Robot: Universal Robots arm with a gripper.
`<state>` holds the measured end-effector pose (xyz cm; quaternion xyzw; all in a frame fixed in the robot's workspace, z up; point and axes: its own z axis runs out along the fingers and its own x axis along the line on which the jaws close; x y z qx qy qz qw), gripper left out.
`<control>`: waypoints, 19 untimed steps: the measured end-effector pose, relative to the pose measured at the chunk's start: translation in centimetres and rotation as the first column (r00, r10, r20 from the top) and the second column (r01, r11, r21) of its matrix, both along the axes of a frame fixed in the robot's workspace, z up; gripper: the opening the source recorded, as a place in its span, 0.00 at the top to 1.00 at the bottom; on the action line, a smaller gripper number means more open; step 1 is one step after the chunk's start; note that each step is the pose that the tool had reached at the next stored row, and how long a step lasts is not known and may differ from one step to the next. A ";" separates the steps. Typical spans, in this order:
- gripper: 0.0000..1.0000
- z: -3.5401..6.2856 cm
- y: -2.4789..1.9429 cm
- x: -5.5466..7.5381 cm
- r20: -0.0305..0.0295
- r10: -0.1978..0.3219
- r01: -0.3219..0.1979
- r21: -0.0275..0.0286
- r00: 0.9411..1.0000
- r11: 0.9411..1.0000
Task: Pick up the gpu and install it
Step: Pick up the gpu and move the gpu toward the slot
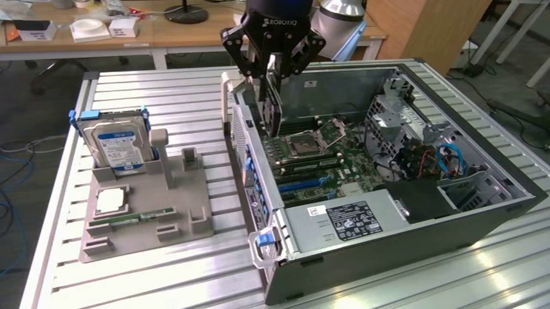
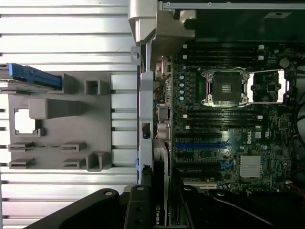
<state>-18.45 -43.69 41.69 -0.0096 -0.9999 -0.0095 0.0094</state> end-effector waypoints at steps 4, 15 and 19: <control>0.74 0.01 0.03 0.0 0.000 0.000 0.000 -0.004 1.000 1.000; 0.74 0.00 0.03 0.6 0.000 0.000 0.000 -0.004 1.000 1.000; 0.74 0.00 0.03 1.0 0.000 0.000 0.000 -0.004 1.000 1.000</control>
